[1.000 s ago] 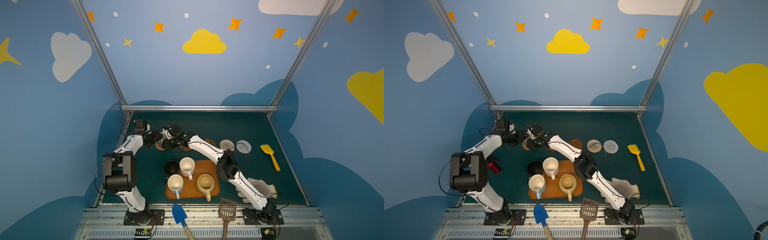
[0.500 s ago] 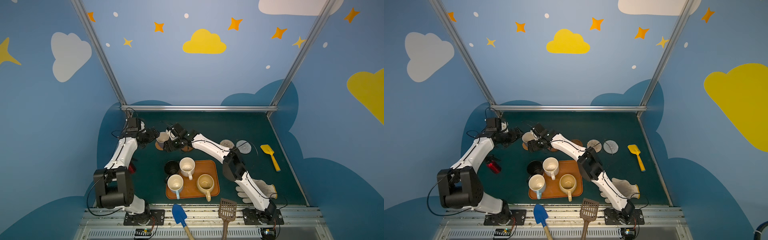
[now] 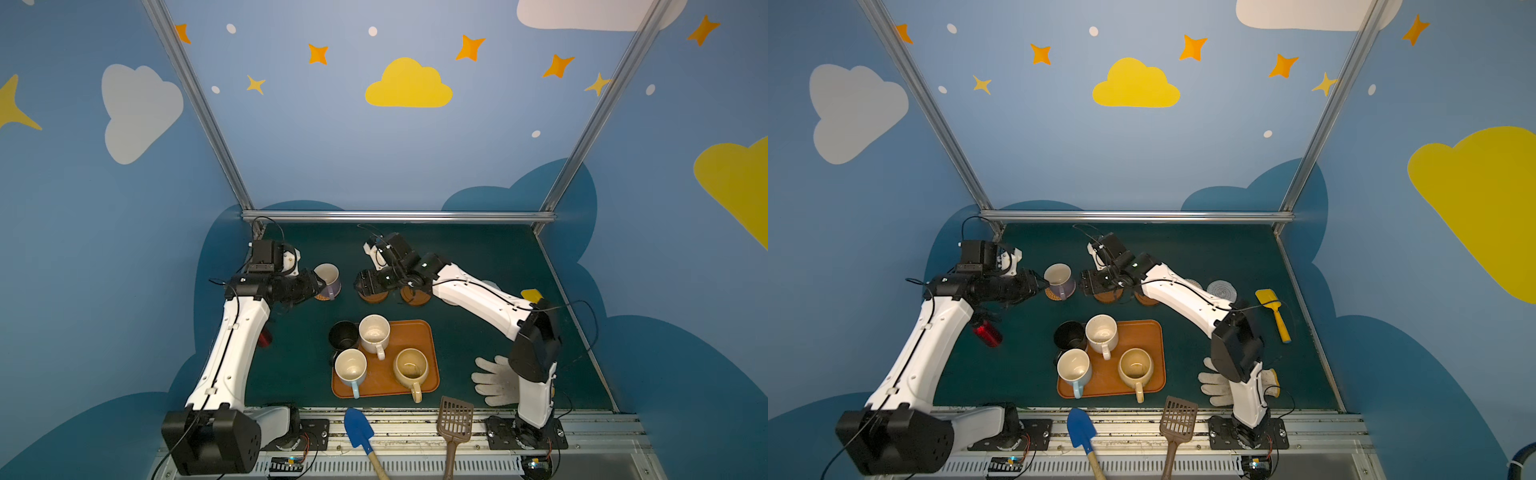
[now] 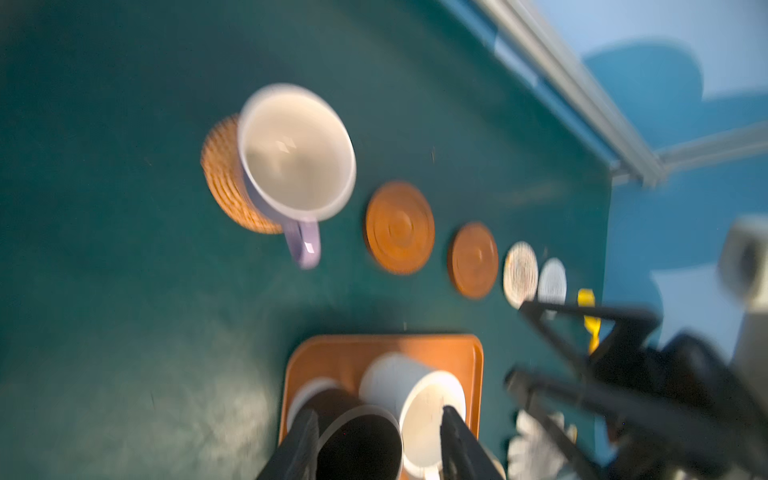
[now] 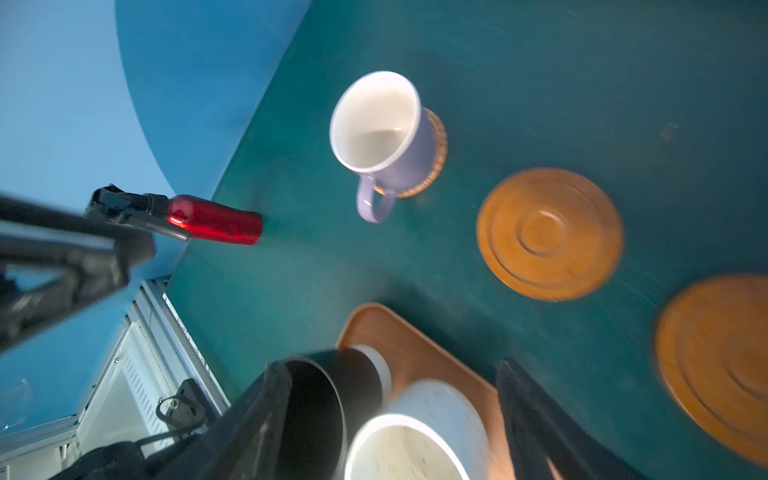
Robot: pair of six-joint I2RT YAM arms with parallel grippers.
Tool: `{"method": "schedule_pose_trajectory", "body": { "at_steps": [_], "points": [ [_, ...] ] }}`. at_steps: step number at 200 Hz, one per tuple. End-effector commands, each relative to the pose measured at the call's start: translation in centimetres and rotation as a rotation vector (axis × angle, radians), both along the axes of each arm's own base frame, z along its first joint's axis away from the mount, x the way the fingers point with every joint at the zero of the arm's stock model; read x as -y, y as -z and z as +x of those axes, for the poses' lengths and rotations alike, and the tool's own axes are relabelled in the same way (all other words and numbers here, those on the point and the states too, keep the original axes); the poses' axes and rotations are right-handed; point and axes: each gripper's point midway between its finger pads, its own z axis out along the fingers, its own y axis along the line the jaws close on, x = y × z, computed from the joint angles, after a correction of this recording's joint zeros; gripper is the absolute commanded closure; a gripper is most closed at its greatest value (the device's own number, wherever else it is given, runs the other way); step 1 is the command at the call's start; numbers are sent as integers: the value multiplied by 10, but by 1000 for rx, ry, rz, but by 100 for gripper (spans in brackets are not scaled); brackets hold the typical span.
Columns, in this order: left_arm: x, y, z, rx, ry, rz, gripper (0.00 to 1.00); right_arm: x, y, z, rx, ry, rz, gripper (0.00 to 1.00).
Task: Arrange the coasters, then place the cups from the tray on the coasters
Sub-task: 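Open the right gripper and draw it back while left gripper reaches toward the black mug, then grasp the black mug on the tray with the left gripper and lift it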
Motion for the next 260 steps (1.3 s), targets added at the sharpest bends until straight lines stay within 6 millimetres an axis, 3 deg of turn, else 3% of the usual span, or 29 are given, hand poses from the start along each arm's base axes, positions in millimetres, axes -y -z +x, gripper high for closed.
{"method": "schedule_pose_trajectory", "body": {
  "at_steps": [1, 27, 66, 104, 127, 173, 202, 260],
  "points": [
    [5, 22, -46, -157, -14, 20, 52, 21, -23, 1, 42, 53, 61, 21],
    [3, 41, -69, -163, -92, 38, 51, 52, -34, -5, 59, 108, 112, 21],
    [16, 67, -98, -234, -83, 57, 52, 100, -40, -14, 73, 192, 105, 18],
    [-1, 91, -128, -344, -114, 232, 53, 142, -42, -12, 88, 305, 144, 15],
    [2, 98, -128, -322, -105, 214, 59, 149, -41, -13, 92, 314, 153, 16],
    [19, 109, -131, -331, -33, 184, 57, 155, -33, -13, 85, 308, 126, 16],
    [19, 123, -137, -389, -20, 209, 57, 158, -26, -13, 70, 320, 131, 16],
    [34, 132, -124, -340, 38, 199, 57, 163, -18, -14, 63, 324, 115, 16]
  ]
}}
